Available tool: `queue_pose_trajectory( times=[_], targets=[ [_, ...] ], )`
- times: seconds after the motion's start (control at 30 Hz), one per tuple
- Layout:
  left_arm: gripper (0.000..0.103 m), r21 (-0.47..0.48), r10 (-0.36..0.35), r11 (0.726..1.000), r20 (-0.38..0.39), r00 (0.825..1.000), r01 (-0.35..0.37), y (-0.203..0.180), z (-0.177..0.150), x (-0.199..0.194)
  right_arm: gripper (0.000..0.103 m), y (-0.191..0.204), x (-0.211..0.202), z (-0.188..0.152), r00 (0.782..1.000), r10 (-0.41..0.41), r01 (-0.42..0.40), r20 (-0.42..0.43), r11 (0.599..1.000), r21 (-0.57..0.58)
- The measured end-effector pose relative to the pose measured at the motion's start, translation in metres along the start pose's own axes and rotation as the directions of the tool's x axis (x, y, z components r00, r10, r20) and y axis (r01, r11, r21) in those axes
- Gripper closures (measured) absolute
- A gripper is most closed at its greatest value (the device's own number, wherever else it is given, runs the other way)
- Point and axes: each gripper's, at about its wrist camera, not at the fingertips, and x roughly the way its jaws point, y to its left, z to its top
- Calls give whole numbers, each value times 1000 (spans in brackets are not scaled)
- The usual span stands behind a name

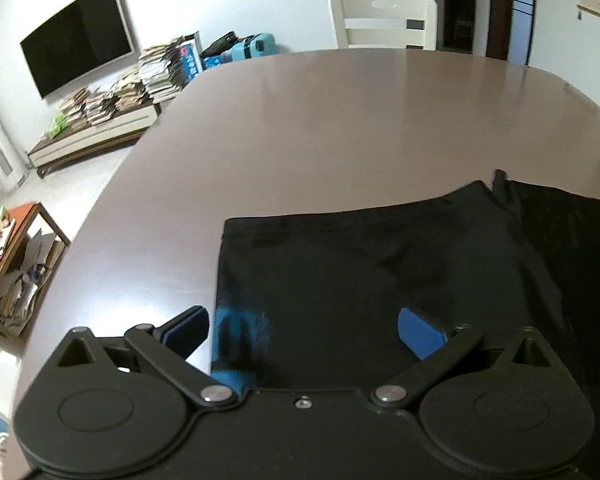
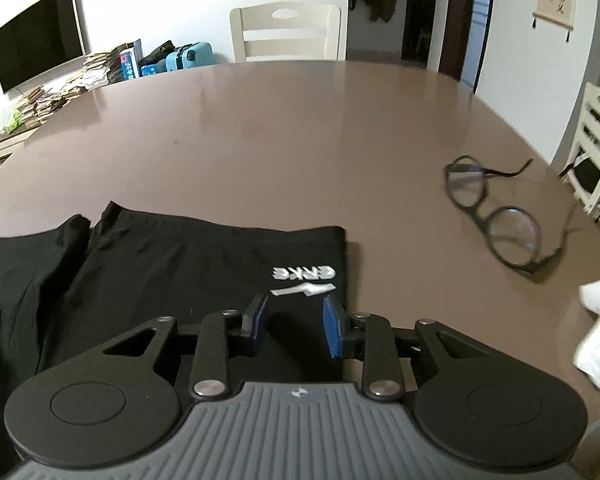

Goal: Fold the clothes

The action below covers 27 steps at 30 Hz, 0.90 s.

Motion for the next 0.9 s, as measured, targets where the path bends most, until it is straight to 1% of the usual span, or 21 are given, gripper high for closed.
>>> queue_pose_trajectory(
  times=[0.03, 0.07, 0.1, 0.17, 0.2, 0.23, 0.27, 0.3, 0.33, 0.4, 0.5, 0.53, 0.57, 0.6, 0.67, 0.73, 0.77, 0.8, 0.83, 0.87, 0.9],
  targets=[
    [2, 9, -68, 998, 15, 998, 68, 0, -8, -17, 73, -1, -10, -6, 999, 36, -36, 2, 999, -5],
    [2, 13, -81, 997, 17, 997, 81, 0, -9, -22, 73, 0, -17, -9, 998, 63, -63, 2, 998, -11],
    [2, 62, -125, 990, 14, 992, 124, -6, -24, -38, 73, 0, -28, -17, 995, 97, -97, -12, 995, -22],
    [2, 120, -140, 983, -4, 990, 139, -11, -42, -52, 74, 1, -50, -37, 985, 165, -167, -46, 985, -45],
    [2, 139, -143, 980, -23, 989, 145, -15, -50, -53, 76, 1, -61, -55, 975, 204, -210, -92, 976, -54],
    [2, 157, -145, 976, -42, 988, 150, -18, -59, -54, 77, 4, -60, -54, 972, 212, -218, -102, 974, -56],
    [2, 162, -144, 975, -47, 988, 150, -18, -61, -54, 78, 5, -63, -62, 966, 223, -234, -131, 970, -71],
    [2, 180, -123, 975, -67, 990, 133, -21, -69, -54, 81, 7, -69, -73, 969, 213, -226, -124, 969, -104],
    [0, 199, -93, 974, -84, 992, 109, -23, -77, -53, 83, 8, -75, -80, 979, 170, -185, -109, 972, -148],
    [0, 179, -93, 978, -92, 991, 108, -18, -83, -54, 83, 6, -78, -84, 987, 120, -135, -102, 979, -151],
    [2, 148, -62, 986, -114, 992, 78, -13, -80, -57, 82, 0, -80, -80, 989, 91, -104, -116, 989, -110],
    [3, 149, -64, 986, -106, 992, 79, -12, -77, -58, 82, 1, -85, -80, 990, 95, -106, -104, 988, -112],
    [3, 148, -71, 985, -99, 993, 85, -12, -74, -62, 82, 3, -88, -81, 987, 129, -139, -97, 984, -107],
    [2, 137, -96, 985, -79, 992, 106, -17, -69, -66, 82, 7, -91, -82, 982, 167, -176, -92, 979, -102],
    [2, 178, -75, 980, -86, 993, 89, -26, -68, -61, 82, 13, -95, -84, 969, 232, -240, -89, 966, -91],
    [1, 221, -51, 973, -97, 994, 71, -32, -69, -56, 82, 29, -94, -89, 946, 302, -315, -119, 941, -119],
    [0, 237, -41, 969, -102, 994, 64, -35, -69, -55, 82, 39, -92, -94, 938, 313, -335, -147, 928, -163],
    [0, 232, -42, 970, -107, 993, 66, -33, -71, -55, 82, 45, -90, -97, 937, 304, -336, -174, 921, -197],
    [0, 225, -44, 972, -111, 993, 69, -30, -73, -55, 82, 47, -91, -100, 939, 296, -330, -175, 917, -222],
    [0, 212, -47, 975, -121, 992, 72, -28, -73, -52, 82, 46, -90, -98, 938, 298, -332, -178, 919, -213],
    [0, 160, -58, 984, -151, 987, 82, -20, -72, -50, 82, 44, -90, -97, 936, 301, -335, -182, 921, -199]
  ],
)
